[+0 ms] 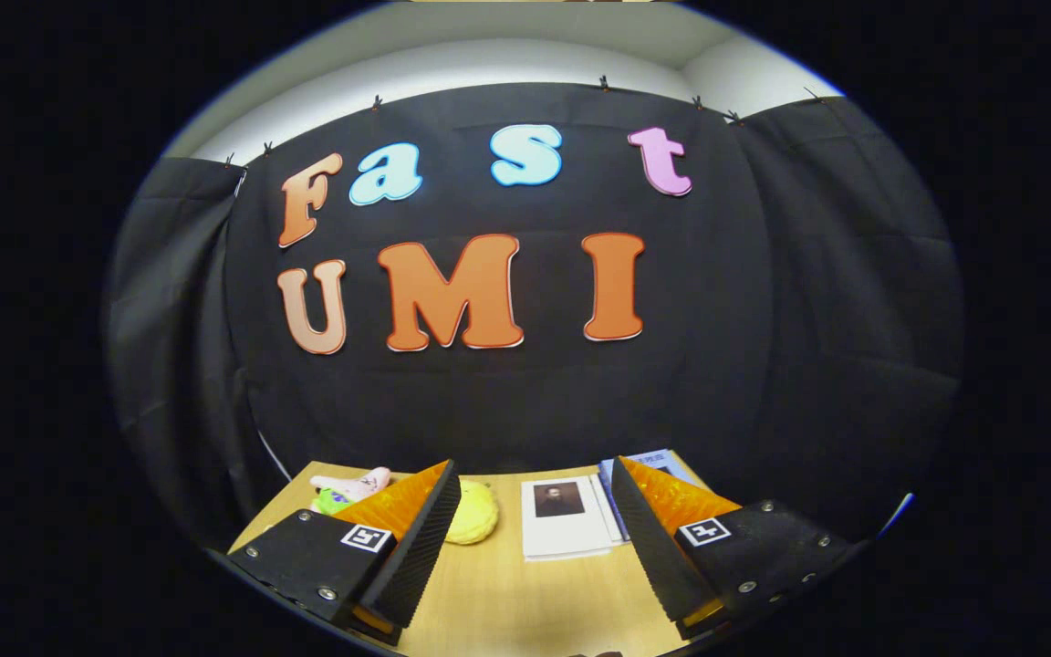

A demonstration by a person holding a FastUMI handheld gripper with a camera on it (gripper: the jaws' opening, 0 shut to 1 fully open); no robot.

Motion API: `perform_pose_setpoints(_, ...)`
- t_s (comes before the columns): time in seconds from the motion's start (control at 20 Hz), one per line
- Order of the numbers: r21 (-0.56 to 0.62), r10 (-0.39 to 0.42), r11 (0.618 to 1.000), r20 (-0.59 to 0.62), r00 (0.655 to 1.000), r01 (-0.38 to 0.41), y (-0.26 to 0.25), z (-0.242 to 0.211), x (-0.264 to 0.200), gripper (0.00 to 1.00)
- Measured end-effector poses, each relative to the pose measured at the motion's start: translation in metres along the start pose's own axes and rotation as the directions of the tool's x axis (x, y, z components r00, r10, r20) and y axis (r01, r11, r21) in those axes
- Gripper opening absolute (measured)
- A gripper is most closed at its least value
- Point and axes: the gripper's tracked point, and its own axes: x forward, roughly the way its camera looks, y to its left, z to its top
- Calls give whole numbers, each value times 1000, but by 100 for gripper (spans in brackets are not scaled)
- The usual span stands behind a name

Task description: Open the storage box then place both shoes into the box .Put the left shoe in first, then the right shoe, with the right side of both shoes facing outward in a uniform manner.

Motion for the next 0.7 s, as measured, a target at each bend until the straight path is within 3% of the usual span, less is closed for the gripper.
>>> perform_pose_setpoints(0.45,15,-138,990,75,988,137,-92,-1,-18,98)
perform_pose_setpoints(0.7,23,-147,989,82,986,146,-105,-5,-29,98)
